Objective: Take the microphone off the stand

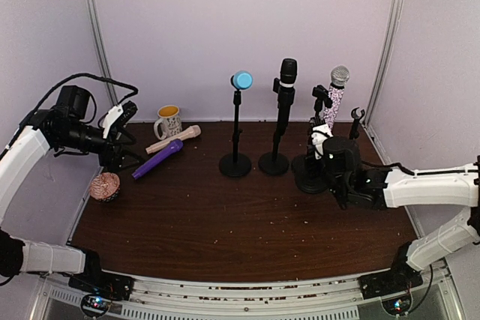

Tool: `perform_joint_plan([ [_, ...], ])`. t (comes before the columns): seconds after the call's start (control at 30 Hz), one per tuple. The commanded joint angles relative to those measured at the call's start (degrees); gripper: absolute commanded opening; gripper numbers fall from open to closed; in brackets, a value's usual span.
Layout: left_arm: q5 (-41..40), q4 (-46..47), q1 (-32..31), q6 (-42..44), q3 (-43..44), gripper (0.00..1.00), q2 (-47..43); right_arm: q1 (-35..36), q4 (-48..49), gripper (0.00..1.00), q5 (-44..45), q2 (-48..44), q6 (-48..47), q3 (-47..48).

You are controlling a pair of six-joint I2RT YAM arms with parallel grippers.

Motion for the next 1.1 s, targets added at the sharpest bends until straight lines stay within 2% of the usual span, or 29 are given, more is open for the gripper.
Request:
perform_joint_plan([
  [0.0,1.7,1.1,0.4,-0.8,1.6,0.90,0.3,-5.3,-2.7,0.00,2.1,-5.9,2.6,-2.1],
  [0.23,1.9,1.6,0.4,-1.1,1.7,0.90,0.5,-15.1,-5.9,0.00,1.5,-10.1,7.0,-6.2],
  [0.6,1.8,2.3,0.3,-1.8,2.4,0.90,1.1,-23.3,-9.5,0.00,4.1,-8.3,14.3,-6.4],
  [0.87,1.7,2.9,0.4,-1.7,2.6,0.91,1.1,-23.4,-16.9,0.22,7.4,-5.6,18.6,-2.8],
  [0.9,1.7,2.9,0.4,-1.6,2.6,0.91,1.1,-23.4,-17.5,0.27,7.4,-5.5,19.4,-2.5],
  [0.97,1.8,3.0,0.4,-1.3,2.5,0.91,0.8,-23.4,-18.8,0.49,7.5,-5.6,21.0,-2.3],
  [1.0,1.9,3.1,0.4,-1.2,2.4,0.91,0.7,-23.4,-19.3,0.56,7.3,-5.8,21.9,-2.4],
  [1.07,1.9,3.2,0.4,-1.2,2.2,0.91,0.6,-23.4,-20.4,0.62,6.9,-6.7,23.5,-2.8],
])
